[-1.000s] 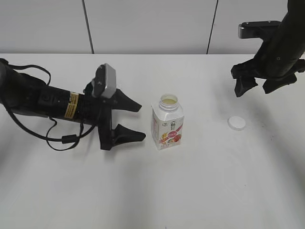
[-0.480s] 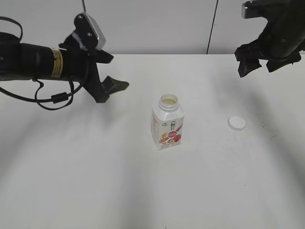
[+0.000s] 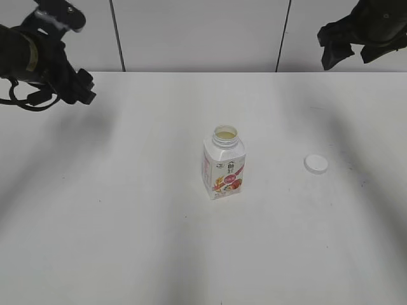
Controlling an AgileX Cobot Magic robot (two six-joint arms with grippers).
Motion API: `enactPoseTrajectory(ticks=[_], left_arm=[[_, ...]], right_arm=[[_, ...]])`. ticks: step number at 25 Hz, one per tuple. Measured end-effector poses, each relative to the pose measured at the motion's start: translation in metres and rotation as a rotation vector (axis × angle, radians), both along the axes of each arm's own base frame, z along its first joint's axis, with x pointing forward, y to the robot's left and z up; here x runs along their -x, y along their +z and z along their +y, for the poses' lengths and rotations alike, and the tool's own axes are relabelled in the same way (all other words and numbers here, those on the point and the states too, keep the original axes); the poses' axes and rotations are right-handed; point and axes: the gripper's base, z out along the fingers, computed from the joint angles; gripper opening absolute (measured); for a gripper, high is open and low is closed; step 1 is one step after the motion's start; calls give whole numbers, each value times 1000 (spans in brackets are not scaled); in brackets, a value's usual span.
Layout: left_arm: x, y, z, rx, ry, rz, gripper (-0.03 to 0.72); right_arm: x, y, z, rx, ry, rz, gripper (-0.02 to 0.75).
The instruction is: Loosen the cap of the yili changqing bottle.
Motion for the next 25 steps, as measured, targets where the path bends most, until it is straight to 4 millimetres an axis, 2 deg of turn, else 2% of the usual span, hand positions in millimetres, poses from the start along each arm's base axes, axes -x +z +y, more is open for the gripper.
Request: enactPoseTrajectory(ticks=[5, 9, 16, 20, 25], left_arm=[[10, 12, 13, 32, 178, 42, 501], [13, 19, 15, 32, 221, 142, 489], [8, 56, 26, 106, 264, 310, 489], [8, 69, 41, 193, 308, 405, 489], [15, 68, 64, 273, 396, 526, 489]], right_arm=[[1, 11, -4, 58, 6, 29, 595], [1, 16, -7, 96, 7, 38, 595], [6, 20, -15, 106, -13, 85, 595], [10, 18, -32, 54, -52, 161, 595], [19, 28, -48, -79, -43, 214, 594]])
